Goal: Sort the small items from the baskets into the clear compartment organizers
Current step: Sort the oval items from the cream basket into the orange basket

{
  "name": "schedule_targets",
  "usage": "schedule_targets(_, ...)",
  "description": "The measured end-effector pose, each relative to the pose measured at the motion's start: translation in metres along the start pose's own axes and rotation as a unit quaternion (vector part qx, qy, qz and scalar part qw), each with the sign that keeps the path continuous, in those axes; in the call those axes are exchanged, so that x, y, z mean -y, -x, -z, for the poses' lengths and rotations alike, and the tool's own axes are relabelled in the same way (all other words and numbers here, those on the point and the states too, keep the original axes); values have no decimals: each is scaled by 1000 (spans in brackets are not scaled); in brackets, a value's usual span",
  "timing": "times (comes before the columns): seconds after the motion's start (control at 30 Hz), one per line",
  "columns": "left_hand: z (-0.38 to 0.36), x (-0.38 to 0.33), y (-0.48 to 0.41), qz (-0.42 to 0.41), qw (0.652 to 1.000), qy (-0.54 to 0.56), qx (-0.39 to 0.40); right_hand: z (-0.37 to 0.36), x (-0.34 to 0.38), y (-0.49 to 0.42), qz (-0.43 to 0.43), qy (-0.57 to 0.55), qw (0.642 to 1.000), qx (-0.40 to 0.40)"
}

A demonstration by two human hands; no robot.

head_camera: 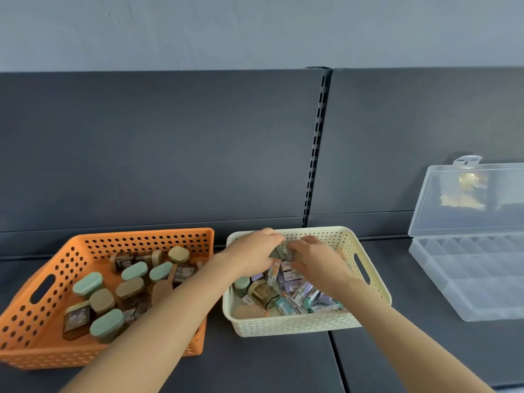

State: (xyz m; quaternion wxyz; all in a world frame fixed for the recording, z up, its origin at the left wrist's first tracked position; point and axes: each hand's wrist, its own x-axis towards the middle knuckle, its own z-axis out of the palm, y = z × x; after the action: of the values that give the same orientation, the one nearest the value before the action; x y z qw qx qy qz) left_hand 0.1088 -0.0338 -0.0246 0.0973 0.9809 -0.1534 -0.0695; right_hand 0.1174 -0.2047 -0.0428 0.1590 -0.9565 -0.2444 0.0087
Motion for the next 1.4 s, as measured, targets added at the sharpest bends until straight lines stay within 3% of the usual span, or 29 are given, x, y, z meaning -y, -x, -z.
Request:
schedule_targets(0.17,-7,0,-10,29,999,-31,-5,-1,-9,-1,-42,-59,997,-42)
schedule_targets(0.33,-4,1,-7,27,1000,8,2,2,-13,3,-96,-115,988,-44)
schedule_targets(0.47,-5,-3,-2,28,999,30,6,6,-13,5,-101,-137,984,-56)
schedule_targets(0.7,-1,-1,5,7,997,61,-53,20,-6,15,-97,-175,976,-91)
schedule_targets(0.97,18,26,45,33,974,113,-195,21,35,9,-20,-182,975,-125)
schedule_targets(1.4,22,114,151,144,959,71,-235,-12,150,-18,127,-162,977,-60)
